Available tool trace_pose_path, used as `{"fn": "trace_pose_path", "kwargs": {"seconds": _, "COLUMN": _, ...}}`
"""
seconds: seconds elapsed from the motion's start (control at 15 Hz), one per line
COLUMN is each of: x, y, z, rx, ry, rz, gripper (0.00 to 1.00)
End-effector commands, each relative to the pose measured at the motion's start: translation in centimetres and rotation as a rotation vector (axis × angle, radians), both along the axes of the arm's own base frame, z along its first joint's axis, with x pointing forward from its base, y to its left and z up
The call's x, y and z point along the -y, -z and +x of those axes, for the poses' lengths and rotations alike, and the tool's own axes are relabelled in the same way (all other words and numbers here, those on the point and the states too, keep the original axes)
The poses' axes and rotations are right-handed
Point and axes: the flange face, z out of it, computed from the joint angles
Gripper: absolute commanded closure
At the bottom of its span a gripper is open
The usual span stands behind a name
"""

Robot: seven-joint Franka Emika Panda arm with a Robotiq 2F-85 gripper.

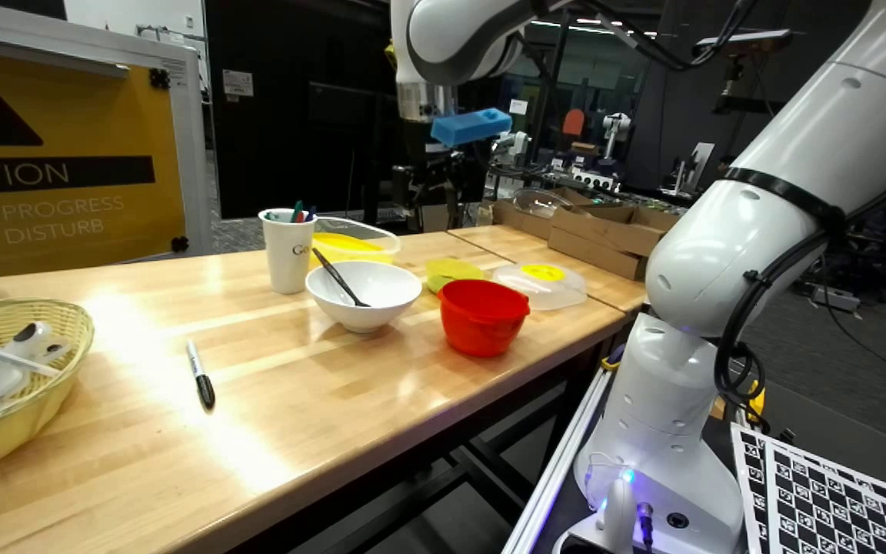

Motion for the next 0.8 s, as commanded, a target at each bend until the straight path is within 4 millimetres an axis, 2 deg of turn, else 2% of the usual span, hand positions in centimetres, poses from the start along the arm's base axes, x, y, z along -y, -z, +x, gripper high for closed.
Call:
{"fn": "trace_pose_path", "kwargs": {"seconds": 0.0, "x": 0.3, "y": -0.5, "z": 0.9, "rx": -0.027, "ry": 0.006, "rz": 0.024, "gripper": 0.00}}
{"fn": "trace_pose_path", "kwargs": {"seconds": 0.4, "x": 0.5, "y": -1.0, "z": 1.8, "rx": 0.074, "ry": -0.004, "rz": 0.136, "gripper": 0.00}}
{"fn": "trace_pose_path", "kwargs": {"seconds": 0.73, "x": 0.8, "y": -1.2, "z": 2.7, "rx": 0.152, "ry": 0.043, "rz": 0.143, "gripper": 0.00}}
